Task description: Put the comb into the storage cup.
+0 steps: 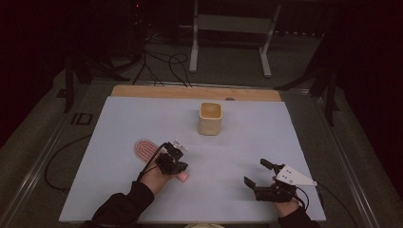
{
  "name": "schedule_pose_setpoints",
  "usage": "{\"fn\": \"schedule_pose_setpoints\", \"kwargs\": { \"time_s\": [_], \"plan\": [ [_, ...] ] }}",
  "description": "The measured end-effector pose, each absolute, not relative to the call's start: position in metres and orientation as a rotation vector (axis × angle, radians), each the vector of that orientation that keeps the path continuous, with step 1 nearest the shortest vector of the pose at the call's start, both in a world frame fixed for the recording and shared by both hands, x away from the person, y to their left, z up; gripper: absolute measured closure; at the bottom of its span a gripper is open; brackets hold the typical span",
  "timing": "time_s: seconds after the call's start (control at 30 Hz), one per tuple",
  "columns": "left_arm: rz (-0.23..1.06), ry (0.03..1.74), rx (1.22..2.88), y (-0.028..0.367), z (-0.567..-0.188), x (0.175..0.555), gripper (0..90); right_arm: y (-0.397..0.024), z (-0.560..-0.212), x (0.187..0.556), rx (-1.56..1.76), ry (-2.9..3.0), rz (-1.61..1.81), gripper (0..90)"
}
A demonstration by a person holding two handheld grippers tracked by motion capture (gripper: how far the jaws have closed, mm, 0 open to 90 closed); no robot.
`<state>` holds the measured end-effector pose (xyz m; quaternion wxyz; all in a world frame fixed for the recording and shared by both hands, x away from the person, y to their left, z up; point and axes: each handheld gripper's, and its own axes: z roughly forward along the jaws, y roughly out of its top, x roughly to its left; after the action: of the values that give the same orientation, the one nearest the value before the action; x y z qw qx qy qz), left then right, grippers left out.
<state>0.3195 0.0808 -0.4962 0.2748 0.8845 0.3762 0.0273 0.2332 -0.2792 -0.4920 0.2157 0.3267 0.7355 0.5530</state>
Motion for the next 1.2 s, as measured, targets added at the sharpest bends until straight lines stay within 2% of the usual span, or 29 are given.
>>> {"fn": "schedule_pose_setpoints", "kwargs": {
  "time_s": [0.63,1.2],
  "plan": [
    [0.059,0.979,2.452,0.103,-0.498,0.294,90.0,-0.278,-0.492,0.233,0.902,2.041,1.530,9.0],
    [0.068,1.010,2.494,0.146,-0.494,0.272,90.0,-0.277,-0.493,0.234,0.900,2.052,1.525,9.0]
  ]
}}
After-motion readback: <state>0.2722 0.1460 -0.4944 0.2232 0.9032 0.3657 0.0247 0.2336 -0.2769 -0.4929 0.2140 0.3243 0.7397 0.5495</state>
